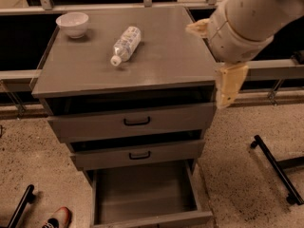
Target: Place blue plastic bottle into bottom drawer
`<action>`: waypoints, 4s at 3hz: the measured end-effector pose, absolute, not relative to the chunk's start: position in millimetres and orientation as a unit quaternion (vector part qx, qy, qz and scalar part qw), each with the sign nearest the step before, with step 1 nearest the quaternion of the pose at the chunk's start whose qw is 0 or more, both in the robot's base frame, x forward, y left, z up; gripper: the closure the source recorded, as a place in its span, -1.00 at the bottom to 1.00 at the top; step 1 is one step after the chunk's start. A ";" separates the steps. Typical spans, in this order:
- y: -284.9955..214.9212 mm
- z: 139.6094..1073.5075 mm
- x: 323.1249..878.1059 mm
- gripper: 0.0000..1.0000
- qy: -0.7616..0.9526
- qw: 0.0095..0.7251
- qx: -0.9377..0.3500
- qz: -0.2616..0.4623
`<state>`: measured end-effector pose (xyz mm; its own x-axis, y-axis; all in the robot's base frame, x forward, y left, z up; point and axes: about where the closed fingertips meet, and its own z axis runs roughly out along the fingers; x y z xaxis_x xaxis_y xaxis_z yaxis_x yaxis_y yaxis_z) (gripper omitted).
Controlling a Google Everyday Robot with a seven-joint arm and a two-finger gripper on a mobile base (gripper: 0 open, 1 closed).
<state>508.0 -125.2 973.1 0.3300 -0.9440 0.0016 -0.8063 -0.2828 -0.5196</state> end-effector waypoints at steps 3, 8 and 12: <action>-88.8 966.3 559.7 -1.00 0.384 0.171 -0.886 -0.198; -39.8 944.7 630.5 -1.00 0.177 0.106 -0.955 -0.214; 20.5 922.4 725.0 -1.00 -0.003 0.043 -0.965 -0.261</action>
Offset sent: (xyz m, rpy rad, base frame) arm 0.0389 0.0259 -0.0096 -0.2378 -0.0381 0.3468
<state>725.0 20.5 922.4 0.8642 -0.0174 0.5028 0.0271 -0.9963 -0.0811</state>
